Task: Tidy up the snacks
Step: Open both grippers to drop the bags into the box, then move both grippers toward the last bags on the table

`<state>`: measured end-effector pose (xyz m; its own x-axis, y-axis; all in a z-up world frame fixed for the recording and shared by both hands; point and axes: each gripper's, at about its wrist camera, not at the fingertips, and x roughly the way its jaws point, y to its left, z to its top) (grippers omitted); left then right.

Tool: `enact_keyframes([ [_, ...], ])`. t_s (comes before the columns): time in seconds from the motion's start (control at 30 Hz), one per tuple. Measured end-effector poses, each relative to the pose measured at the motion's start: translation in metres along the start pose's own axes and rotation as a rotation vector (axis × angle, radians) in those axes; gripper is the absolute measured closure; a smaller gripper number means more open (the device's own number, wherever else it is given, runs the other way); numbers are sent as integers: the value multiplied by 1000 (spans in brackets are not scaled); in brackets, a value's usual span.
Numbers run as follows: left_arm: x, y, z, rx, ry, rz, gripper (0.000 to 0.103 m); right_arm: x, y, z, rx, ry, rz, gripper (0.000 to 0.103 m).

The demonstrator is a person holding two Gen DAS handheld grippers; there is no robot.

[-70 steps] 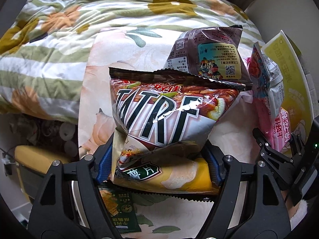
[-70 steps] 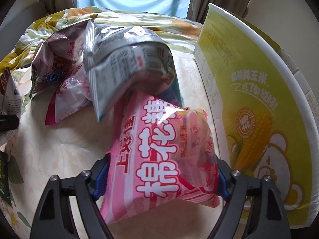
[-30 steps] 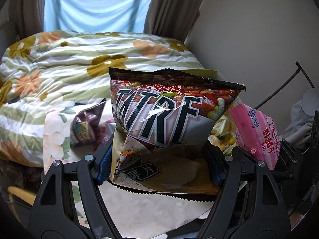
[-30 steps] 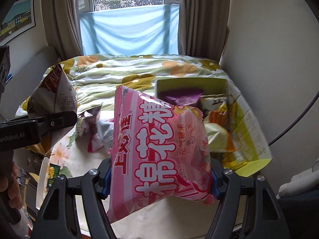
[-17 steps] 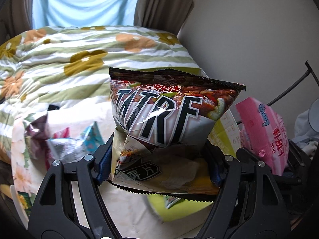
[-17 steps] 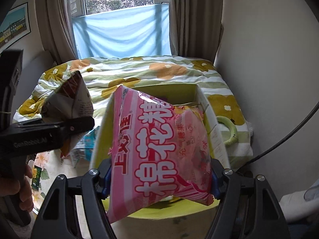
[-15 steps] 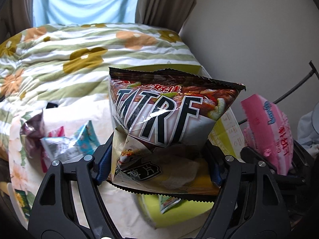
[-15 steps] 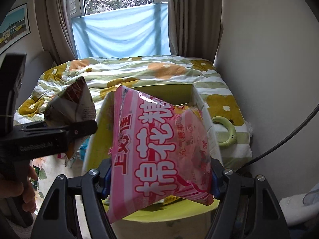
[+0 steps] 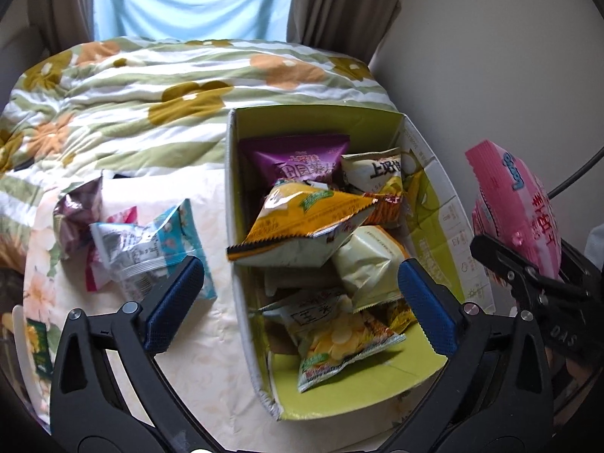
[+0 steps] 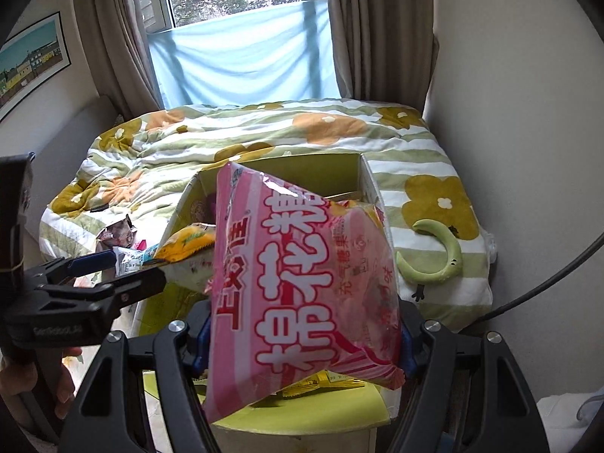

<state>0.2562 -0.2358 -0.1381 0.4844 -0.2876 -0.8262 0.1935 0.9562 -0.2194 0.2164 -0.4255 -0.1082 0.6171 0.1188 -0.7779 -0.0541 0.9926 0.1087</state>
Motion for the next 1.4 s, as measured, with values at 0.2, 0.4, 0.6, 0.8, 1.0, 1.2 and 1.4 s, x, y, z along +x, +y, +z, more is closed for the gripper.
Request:
enact_keyframes([
  [0.2, -11, 4, -5, 0, -9, 29, 1, 16, -6, 18, 8, 22, 62, 34],
  [0.4, -13, 3, -4, 8, 2, 70, 1, 42, -14, 31, 16, 62, 79, 33],
  [0.6, -16, 9, -6, 0, 5, 102, 1, 58, -24, 33, 61, 81, 102, 14],
  [0.8, -18, 20, -16, -28, 16, 102, 1, 49, -28, 23, 61, 5, 92, 2],
  [1.0, -19, 24, -21, -34, 18, 97, 1, 39, -28, 15, 51, 7, 88, 2],
  [1.2, -33, 24, -20, -25, -14, 109, 1, 27, -20, 17, 25, 9, 97, 2],
  [1.4, -58, 42, -27, -55, -52, 145, 1, 10, 8, 18, -48, -32, 107, 2],
])
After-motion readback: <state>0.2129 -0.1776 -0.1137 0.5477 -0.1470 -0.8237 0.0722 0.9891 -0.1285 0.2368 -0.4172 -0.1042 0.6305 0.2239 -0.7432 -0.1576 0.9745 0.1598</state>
